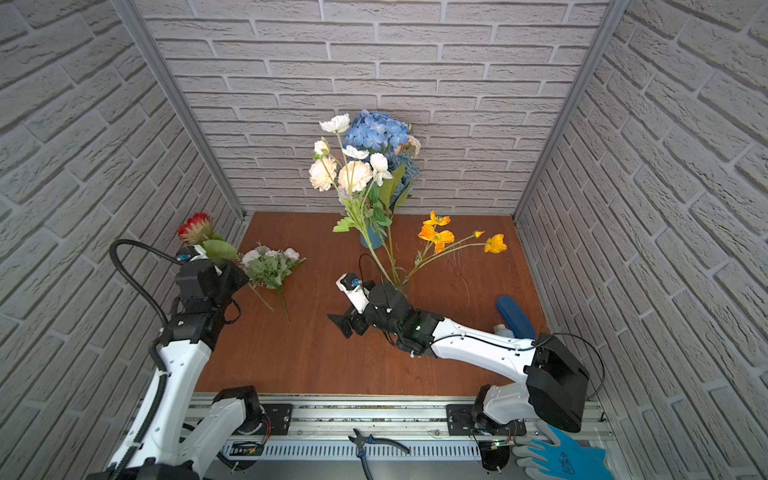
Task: Arrange the flowers into the vase
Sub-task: 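Lift the red gerbera over the glass vase with the left gripper while the right approaches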
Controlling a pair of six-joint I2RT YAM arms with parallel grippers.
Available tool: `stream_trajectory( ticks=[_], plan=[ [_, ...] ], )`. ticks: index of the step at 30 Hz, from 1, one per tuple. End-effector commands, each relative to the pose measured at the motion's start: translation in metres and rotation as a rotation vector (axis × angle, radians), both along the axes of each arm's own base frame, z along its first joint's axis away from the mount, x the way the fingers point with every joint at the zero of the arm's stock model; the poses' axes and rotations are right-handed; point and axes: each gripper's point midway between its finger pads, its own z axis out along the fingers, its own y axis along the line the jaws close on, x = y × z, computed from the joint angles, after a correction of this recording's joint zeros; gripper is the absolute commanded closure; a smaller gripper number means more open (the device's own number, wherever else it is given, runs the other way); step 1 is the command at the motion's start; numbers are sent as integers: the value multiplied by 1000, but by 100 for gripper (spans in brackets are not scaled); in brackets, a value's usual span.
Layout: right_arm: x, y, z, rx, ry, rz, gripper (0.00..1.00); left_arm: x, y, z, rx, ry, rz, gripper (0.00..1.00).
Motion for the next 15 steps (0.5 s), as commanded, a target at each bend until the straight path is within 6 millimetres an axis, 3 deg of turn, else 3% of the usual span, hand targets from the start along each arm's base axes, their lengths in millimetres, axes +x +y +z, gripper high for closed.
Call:
stream_trajectory(
  ticks=[1, 8, 12, 15],
  plan=[
    [-9, -13, -15, -39, 39, -11, 0, 6, -44, 60, 3, -214, -181, 100],
    [-15, -42, -46, -75, 152, -128, 0, -16, -135, 127, 180, -429, -458, 100],
    [-21, -66, -55, -109, 189, -200, 1, -31, -180, 143, 285, -477, -571, 100],
    [-25, -89, -48, -129, 166, -253, 1, -45, -212, 155, 309, -549, -659, 100]
  ],
)
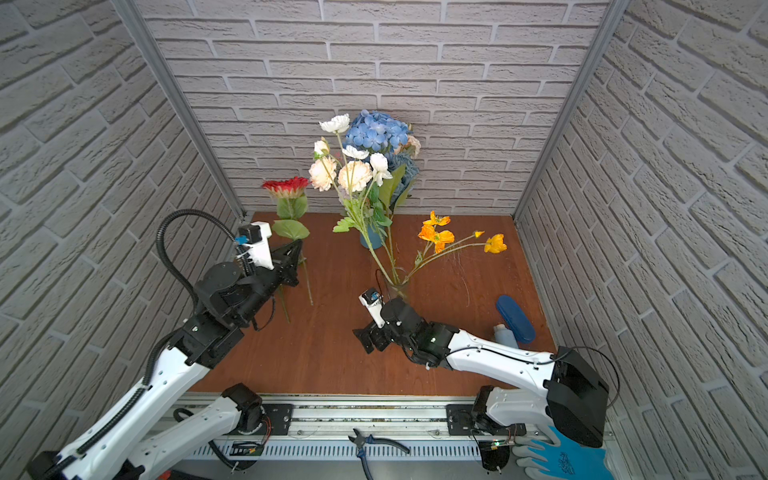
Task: Arrange the flowers into the vase
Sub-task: 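Lift the red gerbera over the glass vase with the left gripper while the right approaches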
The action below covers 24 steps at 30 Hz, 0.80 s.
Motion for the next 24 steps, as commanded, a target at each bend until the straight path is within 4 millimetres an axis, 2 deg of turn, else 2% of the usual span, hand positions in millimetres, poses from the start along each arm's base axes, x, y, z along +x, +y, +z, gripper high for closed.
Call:
stream_trajectory(
  ticks=[1, 8, 12, 14, 18, 21, 24],
  plan=[
    [0, -31, 14, -17, -38, -103, 1, -10, -17, 35, 34, -164, -13, 100],
    [4, -95, 36, -58, -128, -267, 1, -38, -66, 59, -34, -290, -179, 100],
    [14, -121, 39, -79, -133, -358, 1, -59, -91, 75, -77, -371, -260, 100],
    [19, -127, 37, -73, -121, -389, 2, -74, -100, 83, -56, -426, -271, 100],
    [22, -121, 40, -43, -117, -372, 1, -83, -99, 90, -31, -458, -246, 100],
    [19, -108, 61, 9, -140, -294, 0, -91, -105, 91, -15, -469, -301, 100],
    [17, -107, 98, 81, -188, -257, 2, -92, -118, 85, 28, -469, -347, 100]
  ],
)
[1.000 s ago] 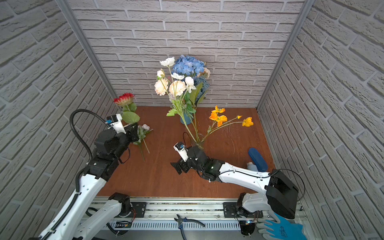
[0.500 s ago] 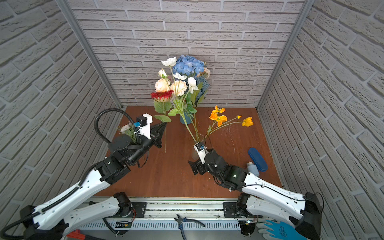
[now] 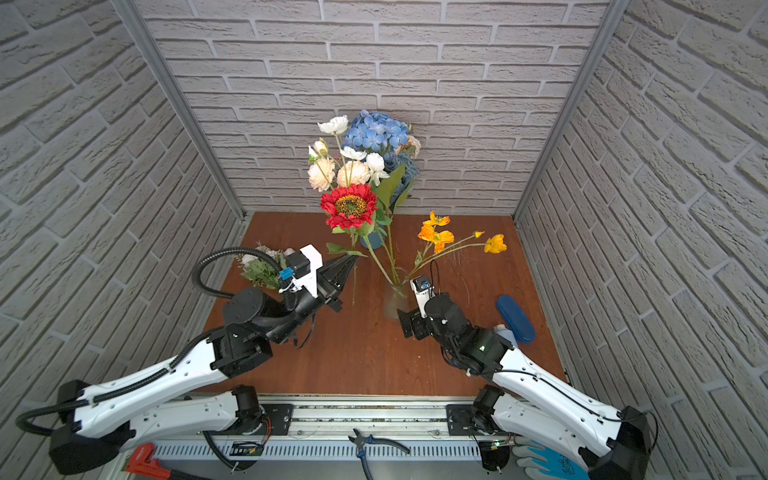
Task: Arrange the flowers into the vase
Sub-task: 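Lift the red gerbera over the glass vase with the left gripper while the right approaches, then lower the red gerbera into the vase while the right gripper steadies the stems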
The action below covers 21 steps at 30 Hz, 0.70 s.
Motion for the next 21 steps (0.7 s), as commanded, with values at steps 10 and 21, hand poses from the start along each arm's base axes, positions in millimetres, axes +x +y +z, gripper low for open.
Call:
stream_trajectory(
  ticks=[10, 21],
  plan=[
    [-29, 23, 190, 356, -349, 271, 12, -4, -21, 12, 27, -90, -54, 100],
    [-38, 58, 240, 520, -443, 455, 31, -1, -37, -7, 40, -27, -98, 100]
  ],
)
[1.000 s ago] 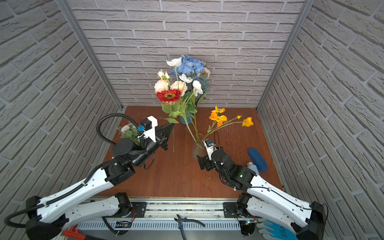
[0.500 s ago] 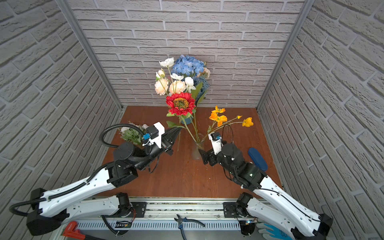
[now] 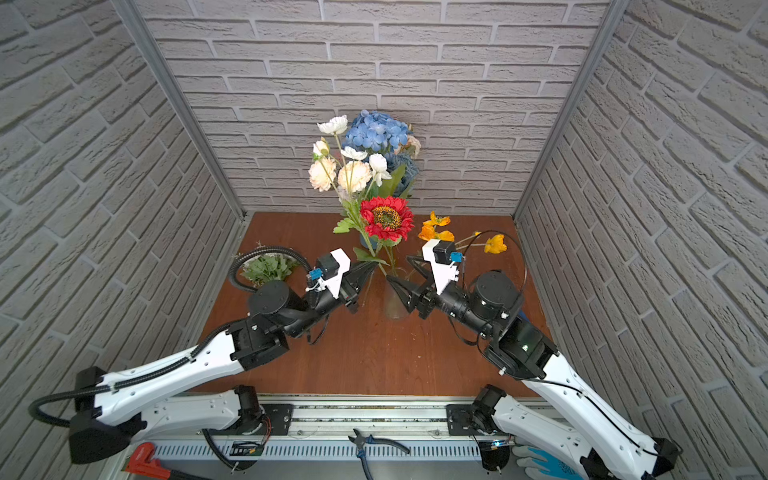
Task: Arrange the flowers into the vase
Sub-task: 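Lower the red gerbera into the vase while the right gripper steadies the stems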
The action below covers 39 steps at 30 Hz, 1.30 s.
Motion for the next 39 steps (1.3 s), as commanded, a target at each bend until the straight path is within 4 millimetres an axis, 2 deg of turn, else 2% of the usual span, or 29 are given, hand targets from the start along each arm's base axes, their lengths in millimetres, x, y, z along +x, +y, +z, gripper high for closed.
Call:
stream_trajectory(
  ticks=[1, 4, 10, 14, 17, 19, 24, 27, 29, 37, 39],
  plan=[
    [-6, 8, 31, 98, -86, 63, 31, -4, 1, 16, -63, -13, -24, 100],
    [-1, 14, 29, 105, -82, 72, 37, -4, -1, 15, -65, -6, -32, 100],
    [6, 20, -7, 63, 17, 72, 44, 0, 12, 23, -117, 0, -5, 100],
    [7, 27, -24, 58, 54, 98, 45, 3, 18, 28, -164, 20, -10, 100],
    [6, 35, -21, 78, 43, 137, 46, 0, 11, 28, -177, 33, -53, 100],
    [7, 38, -17, 84, 30, 151, 53, -1, 5, 25, -178, 48, -76, 100],
    [11, 36, -10, 91, 0, 123, 60, -3, 4, 22, -191, 63, -89, 100],
    [15, 33, -10, 95, 4, 97, 79, -4, 2, 21, -196, 70, -99, 100],
    [16, 33, -10, 98, 6, 96, 84, -5, 1, 20, -198, 73, -107, 100],
    [20, 38, -12, 105, 18, 103, 85, -9, -3, 19, -213, 87, -150, 100],
    [21, 38, -11, 108, 18, 101, 91, -10, -3, 19, -218, 91, -158, 100]
  ],
)
